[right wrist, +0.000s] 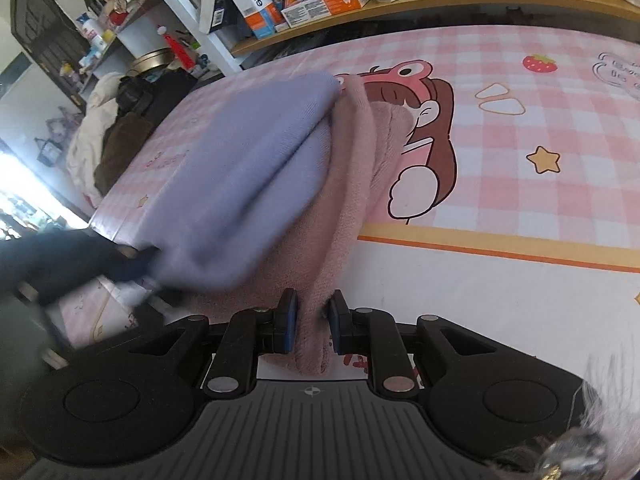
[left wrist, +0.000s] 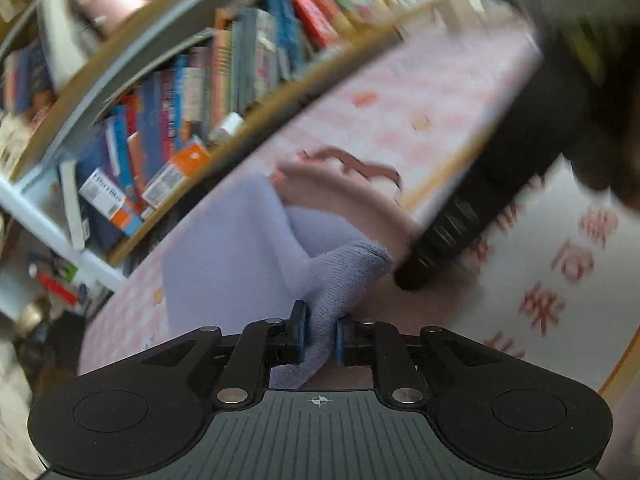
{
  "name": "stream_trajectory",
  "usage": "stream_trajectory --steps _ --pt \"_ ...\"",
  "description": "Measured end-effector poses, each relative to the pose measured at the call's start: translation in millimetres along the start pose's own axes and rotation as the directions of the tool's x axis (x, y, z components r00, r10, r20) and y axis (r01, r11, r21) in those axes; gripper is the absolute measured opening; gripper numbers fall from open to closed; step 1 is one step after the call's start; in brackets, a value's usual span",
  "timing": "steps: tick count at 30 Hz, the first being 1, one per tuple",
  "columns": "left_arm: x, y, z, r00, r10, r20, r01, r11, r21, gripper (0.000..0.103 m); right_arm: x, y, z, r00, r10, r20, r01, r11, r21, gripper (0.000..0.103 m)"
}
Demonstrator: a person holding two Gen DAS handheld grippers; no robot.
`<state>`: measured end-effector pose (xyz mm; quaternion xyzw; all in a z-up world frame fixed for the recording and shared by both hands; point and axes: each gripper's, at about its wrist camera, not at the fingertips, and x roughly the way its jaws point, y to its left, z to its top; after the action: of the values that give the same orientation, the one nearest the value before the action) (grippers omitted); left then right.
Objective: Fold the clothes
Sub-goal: 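Lift both ends and bring the grippers toward each other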
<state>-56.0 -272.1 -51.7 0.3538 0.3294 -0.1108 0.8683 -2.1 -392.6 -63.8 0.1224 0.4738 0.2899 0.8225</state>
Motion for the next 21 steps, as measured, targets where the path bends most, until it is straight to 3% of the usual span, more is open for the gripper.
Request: stream_trajectory --steps 12,16,21 --pt "-3 -12 2 0.996 0.082 -0.018 -0.082 0.997 0.006 0.021 2 -7 0 0.999 0.042 -0.004 -0.042 0.999 -0.008 0.016" --pt "-11 -14 8 0.996 0.085 0.011 -0.085 0.996 0.014 0.021 2 -8 0 0.999 0.050 -0.002 -0.050 0.999 -0.007 0.016" --pt "-12 -27 7 0.998 0.069 -0.004 -0.069 0.997 0.038 0.025 2 -10 0 0.998 0.060 -0.001 -0.060 0.998 -0.005 0.016"
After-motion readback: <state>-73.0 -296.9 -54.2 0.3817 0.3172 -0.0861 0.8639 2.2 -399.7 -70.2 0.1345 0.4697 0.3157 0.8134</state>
